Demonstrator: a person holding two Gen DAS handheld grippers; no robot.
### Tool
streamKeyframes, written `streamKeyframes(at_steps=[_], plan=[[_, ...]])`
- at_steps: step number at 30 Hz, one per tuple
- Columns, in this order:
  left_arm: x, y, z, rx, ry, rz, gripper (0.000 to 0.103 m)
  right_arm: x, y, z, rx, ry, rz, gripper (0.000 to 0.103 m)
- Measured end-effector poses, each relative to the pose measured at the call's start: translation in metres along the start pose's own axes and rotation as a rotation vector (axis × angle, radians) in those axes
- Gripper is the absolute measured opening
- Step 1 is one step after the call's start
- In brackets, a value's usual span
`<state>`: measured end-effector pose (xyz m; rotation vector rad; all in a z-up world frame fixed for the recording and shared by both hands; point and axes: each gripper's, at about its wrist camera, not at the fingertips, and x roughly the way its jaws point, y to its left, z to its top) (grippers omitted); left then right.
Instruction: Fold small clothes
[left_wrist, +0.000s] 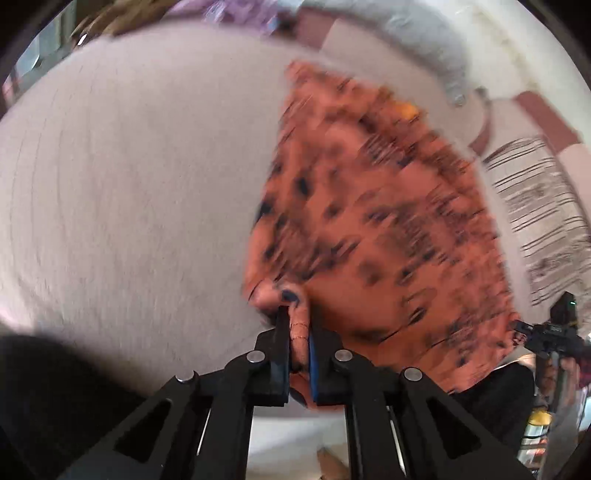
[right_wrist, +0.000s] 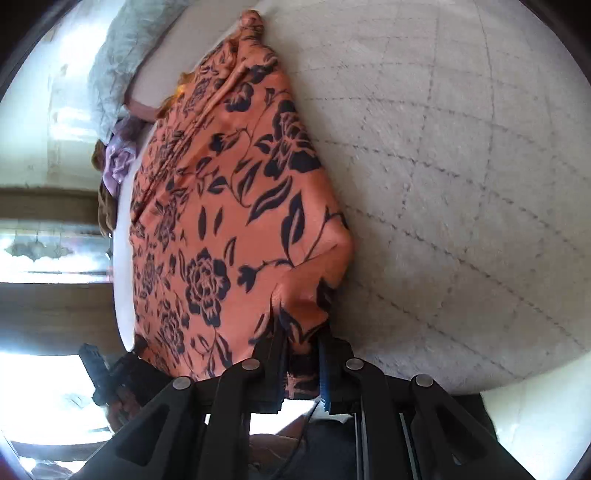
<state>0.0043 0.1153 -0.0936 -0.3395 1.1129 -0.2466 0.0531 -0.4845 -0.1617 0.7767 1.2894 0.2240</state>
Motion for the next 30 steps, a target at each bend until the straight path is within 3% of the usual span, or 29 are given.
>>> streamKeyframes(at_steps=[4, 8, 10, 12, 13, 14, 15, 16, 17, 18, 21, 22, 26, 28, 29, 30], plan=[[-0.032, -0.025, 0.072, 0.096, -0.175, -0.106, 0.008, -0.043, 0.046, 0.034, -0.094, -0.131, 0.115, 0.014], [-0.024, -0.039, 0.174, 0.072, -0.295, -0.193, 0.008, -0.077, 0.110, 0.123, -0.205, -0.298, 0.188, 0.014], [-0.006, -0.040, 0.219, 0.054, -0.360, -0.174, 0.008, -0.078, 0.131, 0.178, -0.215, -0.382, 0.204, 0.015], [0.030, -0.039, 0.252, 0.053, -0.389, -0.153, 0.024, -0.064, 0.135, 0.222, -0.174, -0.419, 0.250, 0.025], [0.059, -0.033, 0.267, 0.030, -0.360, -0.115, 0.051, -0.052, 0.134, 0.243, -0.174, -0.434, 0.234, 0.032], [0.075, -0.029, 0.273, 0.025, -0.327, -0.062, 0.078, -0.037, 0.130, 0.262, -0.148, -0.457, 0.186, 0.060], [0.095, -0.023, 0.278, 0.016, -0.282, 0.024, 0.075, -0.020, 0.123, 0.276, -0.107, -0.462, 0.134, 0.091], [0.111, -0.015, 0.277, 0.009, -0.261, 0.085, 0.074, -0.003, 0.114, 0.285, -0.052, -0.446, 0.066, 0.091], [0.118, -0.012, 0.277, 0.011, -0.261, 0.093, 0.074, 0.007, 0.104, 0.286, -0.011, -0.435, 0.033, 0.091], [0.117, -0.005, 0.269, 0.011, -0.267, 0.102, 0.074, 0.014, 0.097, 0.279, 0.006, -0.436, 0.045, 0.091], [0.090, 0.008, 0.229, 0.006, -0.356, 0.089, 0.076, 0.014, 0.094, 0.244, -0.081, -0.444, -0.005, 0.091], [0.087, 0.013, 0.218, 0.008, -0.347, 0.072, 0.076, 0.011, 0.090, 0.234, -0.112, -0.441, -0.032, 0.091], [0.119, 0.005, 0.194, 0.027, -0.223, 0.037, 0.079, 0.021, 0.074, 0.205, -0.160, -0.355, -0.078, 0.090], [0.153, -0.011, 0.189, 0.068, -0.091, 0.041, 0.080, 0.040, 0.079, 0.206, -0.187, -0.317, -0.107, 0.088], [0.165, -0.020, 0.187, 0.103, -0.076, 0.093, 0.077, 0.048, 0.081, 0.200, -0.214, -0.298, -0.147, 0.082], [0.168, -0.030, 0.187, 0.149, -0.104, 0.148, 0.072, 0.056, 0.092, 0.200, -0.243, -0.289, -0.204, 0.061]])
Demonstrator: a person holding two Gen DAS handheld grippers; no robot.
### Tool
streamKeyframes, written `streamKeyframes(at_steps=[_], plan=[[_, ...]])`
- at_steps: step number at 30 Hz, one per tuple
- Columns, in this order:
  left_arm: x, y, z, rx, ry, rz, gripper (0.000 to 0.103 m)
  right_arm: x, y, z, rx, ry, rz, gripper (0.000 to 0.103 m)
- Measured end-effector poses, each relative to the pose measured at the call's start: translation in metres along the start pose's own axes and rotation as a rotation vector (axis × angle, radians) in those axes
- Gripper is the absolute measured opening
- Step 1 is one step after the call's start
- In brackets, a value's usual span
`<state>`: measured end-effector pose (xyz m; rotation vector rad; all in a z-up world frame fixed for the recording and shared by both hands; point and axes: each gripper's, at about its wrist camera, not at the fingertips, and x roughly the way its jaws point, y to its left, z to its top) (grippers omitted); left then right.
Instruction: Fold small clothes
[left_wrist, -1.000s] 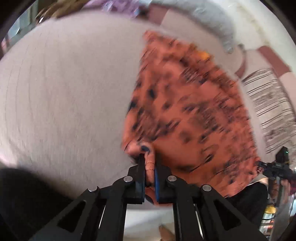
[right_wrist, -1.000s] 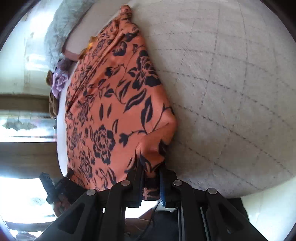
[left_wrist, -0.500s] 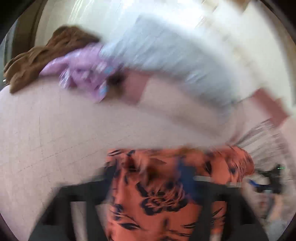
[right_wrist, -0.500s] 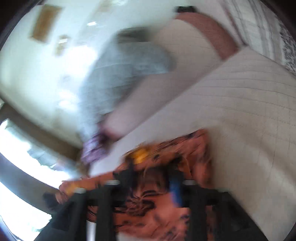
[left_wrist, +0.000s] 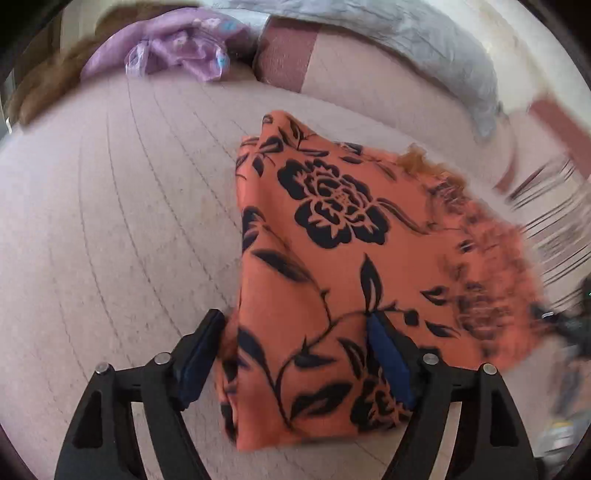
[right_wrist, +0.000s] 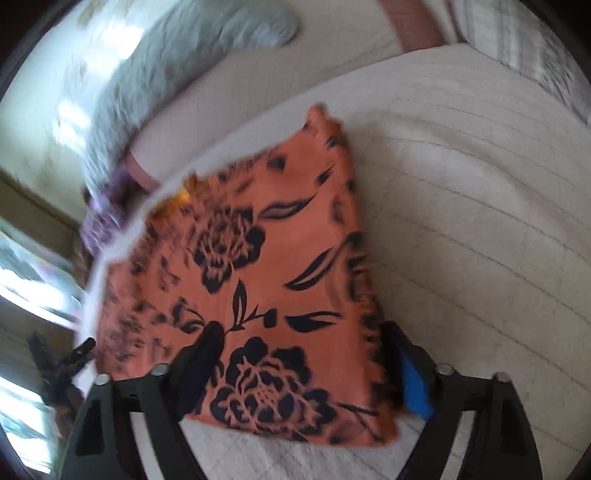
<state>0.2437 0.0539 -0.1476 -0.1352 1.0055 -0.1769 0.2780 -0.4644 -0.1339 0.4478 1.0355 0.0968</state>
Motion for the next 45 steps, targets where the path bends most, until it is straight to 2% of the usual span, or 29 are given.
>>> streamKeyframes(at_steps=[1, 2, 3, 6, 9, 11, 14, 16, 17, 18, 19, 20, 21, 22, 24, 25, 26, 31, 34, 37, 38, 39, 40, 41, 42, 43, 45], plan=[[0.002, -0.007, 0.003, 0.017, 0.022, -0.007, 0.045, 0.005, 0.009, 0.000, -0.036, 0.021, -0.029, 0.044], [0.002, -0.012, 0.009, 0.010, 0.055, -0.035, 0.027, 0.010, 0.021, 0.001, -0.078, 0.062, -0.083, 0.027], [-0.004, -0.016, 0.018, -0.014, 0.079, -0.013, 0.022, 0.010, 0.027, 0.004, -0.094, 0.084, -0.112, 0.020], [-0.035, -0.026, 0.034, 0.002, 0.040, 0.000, 0.019, -0.004, 0.041, 0.015, -0.091, 0.092, -0.142, 0.018], [-0.093, -0.031, 0.032, 0.007, -0.037, -0.052, 0.019, -0.047, 0.052, 0.019, -0.057, 0.036, -0.075, 0.017], [-0.130, -0.030, 0.014, 0.013, -0.073, -0.061, 0.020, -0.083, 0.065, 0.011, -0.087, 0.011, -0.044, 0.017], [-0.156, -0.018, -0.037, -0.012, -0.051, -0.091, 0.024, -0.123, 0.066, -0.024, -0.090, 0.003, 0.003, 0.017], [-0.146, -0.004, -0.080, -0.040, 0.000, -0.081, 0.034, -0.135, 0.050, -0.061, -0.062, 0.029, 0.039, 0.023], [-0.132, 0.001, -0.100, -0.036, 0.038, -0.061, 0.042, -0.132, 0.035, -0.087, -0.034, 0.046, 0.046, 0.033], [-0.112, 0.008, -0.121, -0.031, 0.105, -0.020, 0.042, -0.125, 0.022, -0.106, -0.019, 0.069, 0.034, 0.061], [-0.099, 0.017, -0.138, -0.020, 0.152, -0.002, 0.044, -0.112, 0.006, -0.127, -0.005, 0.117, 0.002, 0.073], [-0.109, 0.019, -0.143, -0.006, 0.087, -0.017, 0.046, -0.099, -0.013, -0.146, 0.039, 0.176, -0.044, 0.074], [-0.119, 0.020, -0.142, 0.000, 0.070, 0.008, 0.047, -0.095, -0.030, -0.160, 0.101, 0.184, -0.050, 0.073], [-0.128, 0.020, -0.135, 0.003, 0.069, 0.041, 0.047, -0.107, -0.039, -0.166, 0.130, 0.107, 0.005, 0.073], [-0.142, 0.017, -0.118, 0.033, 0.005, 0.019, 0.050, -0.134, -0.049, -0.165, 0.182, 0.007, 0.002, 0.073], [-0.145, 0.016, -0.113, 0.043, -0.014, 0.010, 0.055, -0.141, -0.050, -0.162, 0.181, -0.026, 0.005, 0.073], [-0.140, 0.016, -0.102, 0.048, -0.021, 0.016, 0.055, -0.147, -0.049, -0.153, 0.168, -0.064, 0.011, 0.073], [-0.094, 0.005, -0.051, 0.044, -0.024, -0.015, 0.055, -0.132, -0.022, -0.111, 0.103, -0.088, 0.037, 0.073], [-0.059, 0.002, -0.032, 0.023, 0.022, 0.038, 0.055, -0.101, -0.006, -0.077, 0.063, -0.082, 0.014, 0.073], [-0.046, 0.007, -0.025, -0.013, 0.037, 0.045, 0.055, -0.080, -0.006, -0.060, 0.055, -0.079, -0.067, 0.073], [-0.041, 0.007, -0.021, -0.017, 0.037, 0.044, 0.053, -0.071, -0.009, -0.055, 0.060, -0.067, -0.077, 0.073], [-0.039, 0.007, -0.020, -0.012, 0.035, 0.048, 0.045, -0.060, -0.010, -0.051, 0.063, -0.048, -0.081, 0.073], [-0.038, 0.008, -0.019, -0.005, 0.040, 0.061, 0.012, -0.053, -0.010, -0.049, 0.055, -0.033, -0.086, 0.073], [-0.035, 0.009, -0.017, 0.001, 0.055, 0.072, 0.004, -0.048, -0.007, -0.047, 0.031, -0.022, -0.098, 0.068], [-0.037, 0.010, -0.016, -0.007, 0.043, 0.063, 0.004, -0.048, -0.001, -0.046, -0.003, -0.035, -0.113, 0.031], [-0.045, 0.010, -0.017, -0.007, 0.013, 0.064, 0.004, -0.049, 0.007, -0.045, -0.052, -0.036, -0.164, 0.008], [-0.063, 0.005, -0.017, 0.027, -0.054, 0.082, 0.004, -0.058, 0.022, -0.047, -0.137, -0.062, -0.261, 0.005]])
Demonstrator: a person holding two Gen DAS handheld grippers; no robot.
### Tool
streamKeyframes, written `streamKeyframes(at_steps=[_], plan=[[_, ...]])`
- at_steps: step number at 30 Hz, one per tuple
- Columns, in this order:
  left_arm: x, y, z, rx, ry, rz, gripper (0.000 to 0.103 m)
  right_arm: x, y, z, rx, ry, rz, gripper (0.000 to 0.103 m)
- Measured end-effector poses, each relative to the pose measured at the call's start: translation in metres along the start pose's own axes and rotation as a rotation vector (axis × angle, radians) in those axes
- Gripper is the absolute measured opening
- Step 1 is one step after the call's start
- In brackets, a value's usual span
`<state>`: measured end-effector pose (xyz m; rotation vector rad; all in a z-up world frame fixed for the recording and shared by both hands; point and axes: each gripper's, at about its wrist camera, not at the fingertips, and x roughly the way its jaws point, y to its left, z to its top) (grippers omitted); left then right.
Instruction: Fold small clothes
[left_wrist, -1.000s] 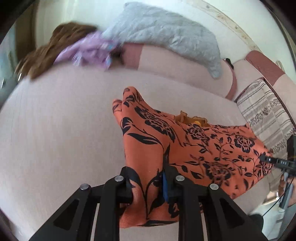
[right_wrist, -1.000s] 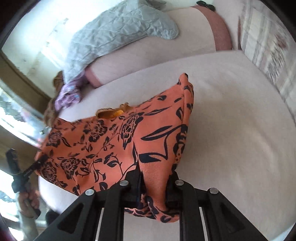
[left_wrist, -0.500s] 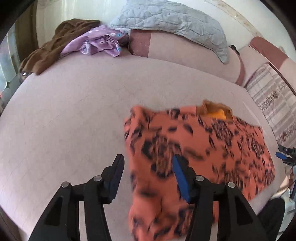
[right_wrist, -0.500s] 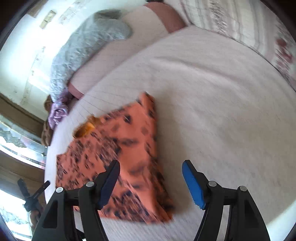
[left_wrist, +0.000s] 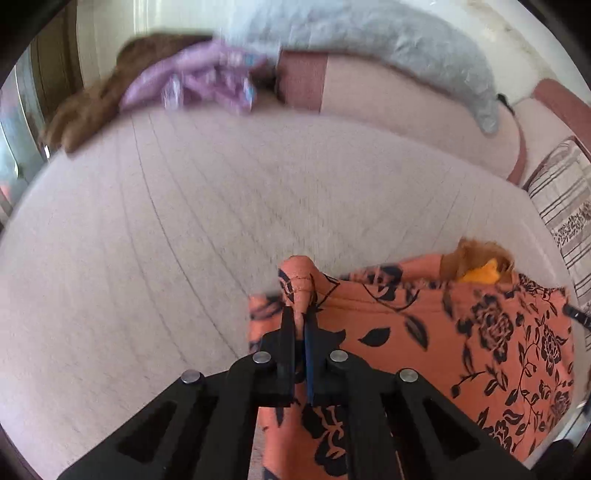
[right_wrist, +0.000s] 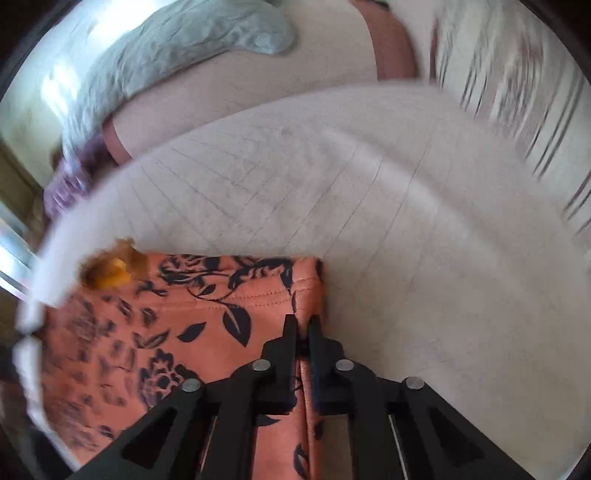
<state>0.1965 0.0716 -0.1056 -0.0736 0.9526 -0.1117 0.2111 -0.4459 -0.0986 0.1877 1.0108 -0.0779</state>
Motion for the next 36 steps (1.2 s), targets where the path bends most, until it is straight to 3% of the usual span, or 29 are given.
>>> streamKeyframes(at_steps=[2, 4, 7, 9, 10, 11, 12, 13, 14, 15, 16, 18, 19, 23, 24, 26, 27, 28, 29, 30, 31, 32, 33, 34, 36], plan=[[-0.015, -0.003, 0.003, 0.015, -0.068, 0.007, 0.004, -0.017, 0.020, 0.003, -0.100, -0.048, -0.057, 0.005], [-0.013, -0.002, 0.003, 0.013, -0.086, 0.026, 0.004, -0.026, 0.026, 0.008, -0.133, -0.093, -0.093, 0.005], [0.027, 0.003, 0.001, 0.005, -0.012, 0.058, 0.004, -0.017, 0.015, 0.024, -0.068, -0.118, -0.096, 0.006], [0.047, 0.006, -0.006, 0.000, 0.077, 0.072, 0.009, 0.013, 0.007, 0.025, -0.030, -0.065, -0.077, 0.010], [0.040, 0.006, -0.006, -0.002, 0.047, 0.067, 0.009, 0.040, -0.001, 0.022, 0.005, 0.033, -0.038, 0.010], [0.030, 0.007, -0.005, -0.007, 0.034, 0.062, 0.020, 0.044, -0.008, 0.019, 0.037, 0.051, -0.015, 0.011], [0.017, 0.009, -0.005, -0.019, 0.011, 0.051, 0.026, 0.038, -0.011, 0.017, 0.067, 0.011, -0.005, 0.013], [0.003, 0.012, -0.007, -0.026, -0.011, 0.049, 0.039, 0.024, -0.012, 0.015, 0.092, -0.018, -0.002, 0.016], [-0.013, 0.014, -0.008, -0.033, -0.035, 0.056, 0.049, 0.014, -0.013, 0.012, 0.098, -0.030, -0.007, 0.028], [-0.028, 0.014, -0.011, -0.037, -0.058, 0.057, 0.051, 0.000, -0.013, 0.009, 0.101, -0.046, -0.021, 0.038], [-0.046, 0.014, -0.015, -0.039, -0.092, 0.044, 0.052, -0.014, -0.012, 0.006, 0.108, -0.068, -0.024, 0.042], [-0.072, 0.006, -0.025, -0.019, -0.121, 0.016, 0.055, -0.049, -0.007, -0.004, 0.138, -0.120, 0.037, 0.066], [-0.085, -0.002, -0.033, 0.004, -0.139, -0.006, 0.057, -0.064, -0.002, -0.010, 0.149, -0.131, 0.081, 0.067], [-0.109, -0.036, -0.071, 0.061, -0.170, -0.065, 0.070, -0.094, 0.032, -0.045, 0.205, -0.096, 0.447, 0.075], [-0.107, -0.043, -0.081, 0.071, -0.163, -0.065, 0.070, -0.090, 0.037, -0.058, 0.236, -0.065, 0.522, 0.075], [-0.083, -0.053, -0.096, 0.093, -0.075, -0.051, 0.070, -0.073, 0.041, -0.089, 0.317, -0.005, 0.592, 0.075], [-0.065, -0.057, -0.106, 0.111, -0.005, -0.037, 0.070, -0.062, 0.034, -0.107, 0.376, 0.012, 0.579, 0.075], [-0.041, -0.058, -0.116, 0.135, 0.090, 0.003, 0.071, -0.047, 0.019, -0.131, 0.479, 0.041, 0.497, 0.075], [-0.035, -0.058, -0.123, 0.158, 0.092, 0.011, 0.072, -0.038, 0.006, -0.149, 0.561, 0.055, 0.459, 0.058], [-0.042, -0.059, -0.124, 0.171, 0.049, 0.017, 0.072, -0.041, -0.006, -0.162, 0.619, 0.017, 0.490, 0.049], [-0.052, -0.061, -0.123, 0.171, 0.036, 0.036, 0.072, -0.051, -0.018, -0.174, 0.677, -0.004, 0.497, 0.049], [-0.059, -0.061, -0.119, 0.157, 0.026, 0.036, 0.072, -0.060, -0.024, -0.179, 0.702, -0.013, 0.490, 0.055], [-0.068, -0.061, -0.115, 0.138, 0.000, 0.019, 0.072, -0.075, -0.030, -0.187, 0.725, -0.038, 0.473, 0.071], [-0.074, -0.061, -0.110, 0.125, -0.021, 0.002, 0.072, -0.089, -0.035, -0.195, 0.745, -0.067, 0.459, 0.080], [-0.081, -0.067, -0.105, 0.109, -0.044, -0.025, 0.072, -0.102, -0.036, -0.210, 0.757, -0.073, 0.455, 0.086]])
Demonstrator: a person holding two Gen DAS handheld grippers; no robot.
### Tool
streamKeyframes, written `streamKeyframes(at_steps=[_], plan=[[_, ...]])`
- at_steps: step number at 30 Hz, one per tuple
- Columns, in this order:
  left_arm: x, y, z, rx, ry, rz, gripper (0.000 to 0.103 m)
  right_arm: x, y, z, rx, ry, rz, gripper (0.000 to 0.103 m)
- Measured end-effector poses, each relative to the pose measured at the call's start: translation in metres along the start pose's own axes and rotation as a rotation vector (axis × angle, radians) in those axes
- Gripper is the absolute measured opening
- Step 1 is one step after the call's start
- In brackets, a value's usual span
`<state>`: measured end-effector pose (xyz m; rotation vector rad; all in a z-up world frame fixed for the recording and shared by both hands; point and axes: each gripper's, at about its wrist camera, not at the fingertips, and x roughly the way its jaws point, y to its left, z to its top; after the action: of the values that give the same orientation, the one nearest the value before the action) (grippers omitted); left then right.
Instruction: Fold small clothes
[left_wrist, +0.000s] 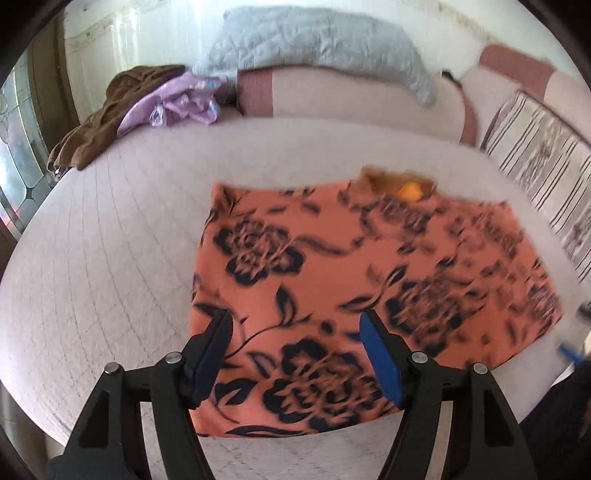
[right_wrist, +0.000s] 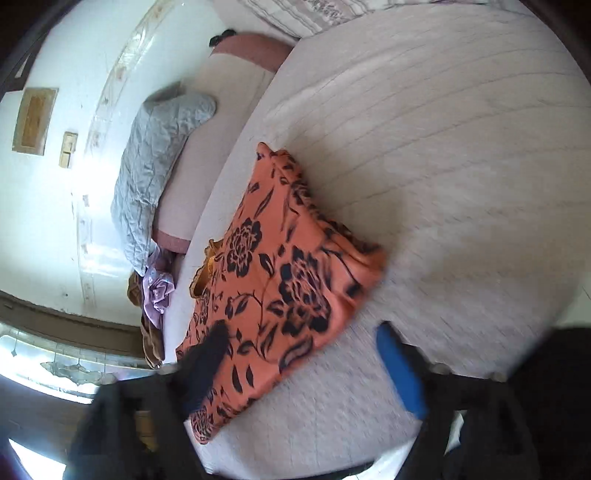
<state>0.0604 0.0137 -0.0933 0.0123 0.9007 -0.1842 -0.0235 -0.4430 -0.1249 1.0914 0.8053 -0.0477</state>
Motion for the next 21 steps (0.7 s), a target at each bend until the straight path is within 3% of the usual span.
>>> streamKeyframes(at_steps=[3, 8, 10, 11, 13, 16, 17, 18, 19, 21], plan=[[-0.001, -0.014, 0.002, 0.003, 0.001, -0.045, 0.072, 0.012, -0.010, -0.003, 0.033, 0.027, 0.006, 0.086], [0.004, -0.025, 0.005, -0.035, 0.017, -0.089, 0.072, 0.038, -0.019, 0.013, 0.153, -0.044, 0.022, 0.084], [0.006, -0.031, 0.005, -0.046, 0.022, -0.094, 0.072, 0.041, -0.015, 0.021, 0.135, -0.079, 0.001, 0.046], [0.004, -0.036, 0.005, -0.042, 0.025, -0.092, 0.072, 0.046, -0.015, 0.023, 0.138, -0.067, -0.032, 0.012], [-0.004, -0.042, 0.010, -0.028, 0.003, -0.098, 0.072, 0.050, -0.015, 0.027, 0.128, -0.057, -0.069, 0.011], [-0.019, -0.056, 0.013, 0.020, -0.100, -0.096, 0.072, 0.029, 0.012, 0.019, -0.030, -0.142, -0.138, 0.010], [-0.013, -0.061, 0.013, 0.037, -0.091, -0.075, 0.072, 0.027, 0.018, 0.016, -0.075, -0.149, -0.167, 0.012], [-0.002, -0.064, 0.012, 0.047, -0.056, -0.062, 0.072, 0.036, 0.016, 0.016, -0.114, -0.115, -0.224, 0.015], [0.022, -0.069, 0.007, 0.066, 0.029, -0.046, 0.072, 0.045, 0.012, 0.017, -0.117, -0.077, -0.252, 0.017], [0.065, -0.071, -0.006, 0.100, 0.191, 0.010, 0.074, 0.048, -0.008, 0.022, -0.034, -0.051, -0.173, 0.024]])
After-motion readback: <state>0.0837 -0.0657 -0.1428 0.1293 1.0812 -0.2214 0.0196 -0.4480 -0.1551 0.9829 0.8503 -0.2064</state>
